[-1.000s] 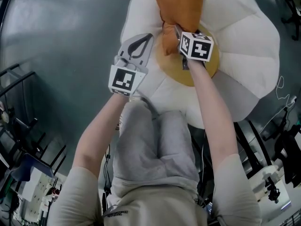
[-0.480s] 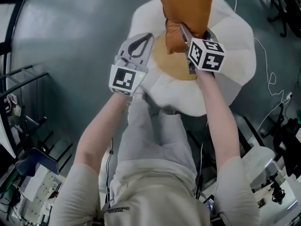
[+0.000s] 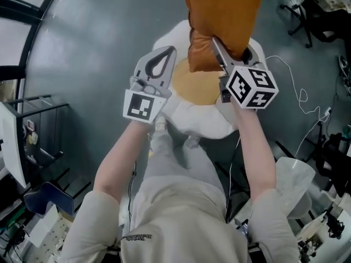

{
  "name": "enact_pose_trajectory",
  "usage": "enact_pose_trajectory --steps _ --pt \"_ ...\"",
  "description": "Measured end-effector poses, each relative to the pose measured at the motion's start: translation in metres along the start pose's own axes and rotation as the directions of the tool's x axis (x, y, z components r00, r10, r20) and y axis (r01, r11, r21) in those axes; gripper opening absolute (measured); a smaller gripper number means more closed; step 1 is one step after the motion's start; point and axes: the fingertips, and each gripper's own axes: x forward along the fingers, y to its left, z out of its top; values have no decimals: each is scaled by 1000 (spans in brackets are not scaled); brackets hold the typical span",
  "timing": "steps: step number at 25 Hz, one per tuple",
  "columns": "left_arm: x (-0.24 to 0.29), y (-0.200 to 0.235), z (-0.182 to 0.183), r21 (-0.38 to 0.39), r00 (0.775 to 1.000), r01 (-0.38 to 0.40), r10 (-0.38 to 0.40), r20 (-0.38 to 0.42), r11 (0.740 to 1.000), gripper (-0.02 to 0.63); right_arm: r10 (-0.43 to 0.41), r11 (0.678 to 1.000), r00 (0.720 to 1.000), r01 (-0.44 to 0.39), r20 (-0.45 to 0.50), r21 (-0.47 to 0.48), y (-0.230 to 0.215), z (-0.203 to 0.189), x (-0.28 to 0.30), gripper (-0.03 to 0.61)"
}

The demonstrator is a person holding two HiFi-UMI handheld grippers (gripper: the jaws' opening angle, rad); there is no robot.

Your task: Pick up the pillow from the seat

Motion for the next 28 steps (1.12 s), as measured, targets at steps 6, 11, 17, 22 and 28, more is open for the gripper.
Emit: enact_pose_trajectory --steps 6,11,17,22,28 --pt "-5 -25 105 -35 998 37 -35 51 999 9 10 1000 985 -6 170 -23 21 114 -77 281" --pt "-22 -37 183 -15 989 30 -27 143 999 9 33 998 960 -15 278 -67 40 179 -140 282" --pt "-45 -54 242 48 970 21 -32 242 999 9 53 997 914 -26 402 -71 56 231 -213 287" --pt "-56 -69 275 99 967 52 -75 244 994 9 83 994 865 -39 496 -97 69 257 -265 292" --pt "-83 -82 303 88 959 58 -80 273 994 9 71 993 807 0 587 -119 76 262 -317 298"
